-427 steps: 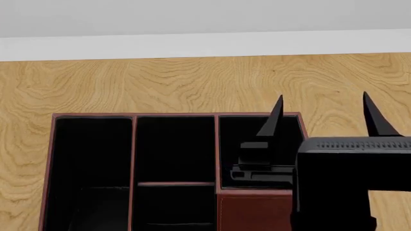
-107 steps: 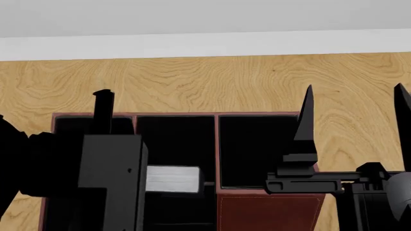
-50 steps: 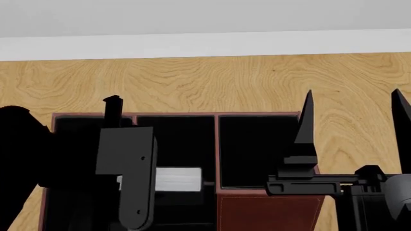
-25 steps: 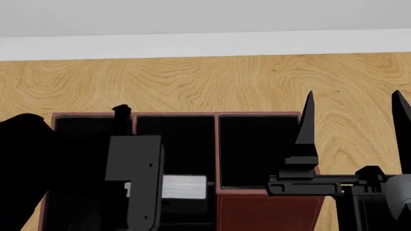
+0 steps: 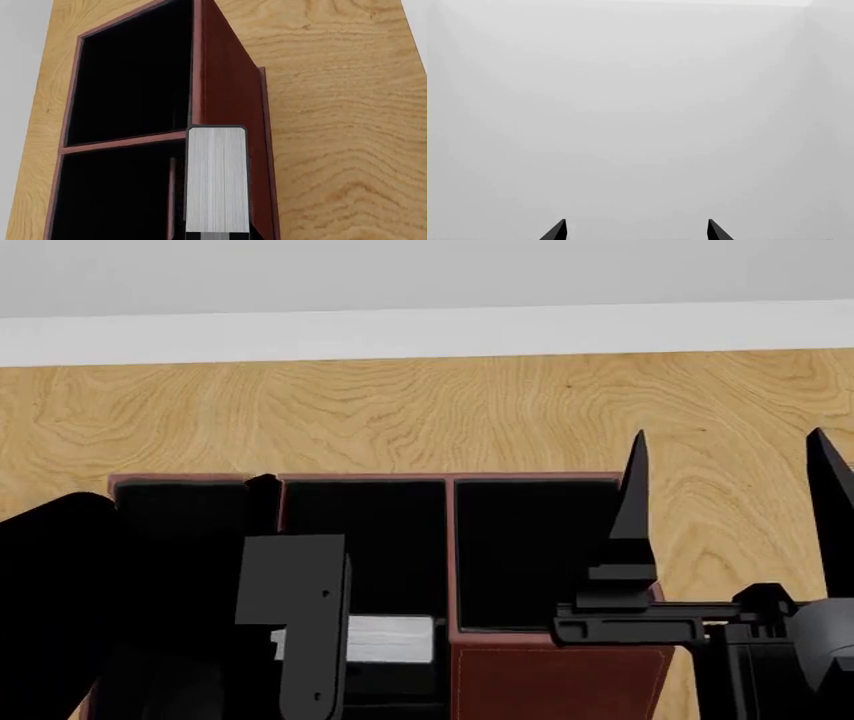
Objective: Pick up the book and place it in the back compartment of the caddy.
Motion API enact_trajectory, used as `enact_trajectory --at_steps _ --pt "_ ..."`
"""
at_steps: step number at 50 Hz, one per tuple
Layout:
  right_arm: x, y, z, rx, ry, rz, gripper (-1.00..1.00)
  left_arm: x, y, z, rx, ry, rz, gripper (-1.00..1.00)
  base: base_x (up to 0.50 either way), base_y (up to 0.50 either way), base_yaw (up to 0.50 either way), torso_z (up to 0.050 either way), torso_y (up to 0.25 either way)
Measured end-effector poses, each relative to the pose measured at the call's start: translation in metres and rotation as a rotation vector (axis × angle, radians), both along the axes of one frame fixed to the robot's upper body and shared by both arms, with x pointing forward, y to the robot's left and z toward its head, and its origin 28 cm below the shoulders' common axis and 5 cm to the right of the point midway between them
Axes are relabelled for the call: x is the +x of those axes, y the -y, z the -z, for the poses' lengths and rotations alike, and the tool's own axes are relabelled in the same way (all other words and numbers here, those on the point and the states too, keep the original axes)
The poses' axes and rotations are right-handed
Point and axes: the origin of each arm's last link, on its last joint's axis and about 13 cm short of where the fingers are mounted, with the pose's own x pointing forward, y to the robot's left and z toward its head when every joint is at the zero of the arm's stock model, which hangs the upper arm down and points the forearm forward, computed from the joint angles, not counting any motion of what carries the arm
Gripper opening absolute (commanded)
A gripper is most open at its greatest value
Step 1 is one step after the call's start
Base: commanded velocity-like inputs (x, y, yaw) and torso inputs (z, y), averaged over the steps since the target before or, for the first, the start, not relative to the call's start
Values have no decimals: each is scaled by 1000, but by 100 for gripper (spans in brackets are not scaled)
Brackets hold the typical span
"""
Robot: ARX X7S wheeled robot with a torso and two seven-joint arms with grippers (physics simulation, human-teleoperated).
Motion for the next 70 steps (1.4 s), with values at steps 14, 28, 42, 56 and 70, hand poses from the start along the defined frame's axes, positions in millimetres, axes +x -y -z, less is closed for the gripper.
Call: enact_trajectory --at_steps 14,28,42,56,70 --pt "1 0 0 0 -3 -1 100 1 1 9 6 -16 1 -100 0 0 0 1 1" --pt "0 0 0 0 -1 1 100 4 1 18 8 -26 -5 -100 0 0 0 0 1" --pt "0 0 0 -1 -1 1 100 10 2 26 10 -32 -14 -100 0 0 0 1 1" --pt "-1 0 0 -1 -1 2 100 18 2 34 16 -31 -30 -100 0 0 0 0 1" --pt "-1 0 1 -4 -2 7 100 27 3 46 34 -36 -34 -100 0 0 0 0 1"
